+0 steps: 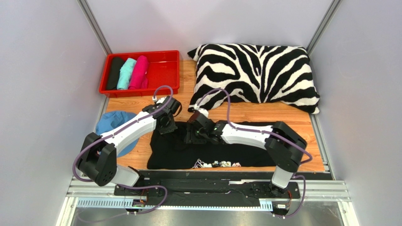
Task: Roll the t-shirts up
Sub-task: Fold the T-shirt at the center of the board.
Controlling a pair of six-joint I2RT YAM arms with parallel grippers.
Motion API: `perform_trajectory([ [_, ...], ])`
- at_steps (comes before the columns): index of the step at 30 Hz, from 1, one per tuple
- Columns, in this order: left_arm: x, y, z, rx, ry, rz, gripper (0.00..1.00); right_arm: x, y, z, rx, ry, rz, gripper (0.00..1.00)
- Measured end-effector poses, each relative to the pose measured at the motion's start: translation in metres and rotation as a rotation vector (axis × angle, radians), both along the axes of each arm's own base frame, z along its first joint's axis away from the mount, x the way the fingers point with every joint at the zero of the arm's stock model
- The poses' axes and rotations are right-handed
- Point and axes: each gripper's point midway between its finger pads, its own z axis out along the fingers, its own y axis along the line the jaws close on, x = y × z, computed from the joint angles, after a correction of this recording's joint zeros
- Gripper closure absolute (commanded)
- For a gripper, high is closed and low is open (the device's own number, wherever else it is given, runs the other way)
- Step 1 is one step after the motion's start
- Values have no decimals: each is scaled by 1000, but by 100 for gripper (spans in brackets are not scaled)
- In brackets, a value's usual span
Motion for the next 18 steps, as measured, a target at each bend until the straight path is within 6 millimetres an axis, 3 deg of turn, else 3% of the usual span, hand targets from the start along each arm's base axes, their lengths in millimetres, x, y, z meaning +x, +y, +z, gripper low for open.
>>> perform_trajectory([
  [6,0,4,-1,2,13,-7,100,-14,30,-11,-20,-26,12,49],
  [15,-2,3,-1,-11,30,-29,100,-11,58,9,-64,-167,8,46],
  [18,-2,4,-2,-13,31,-30,100,-11,62,7,-89,-185,21,47],
])
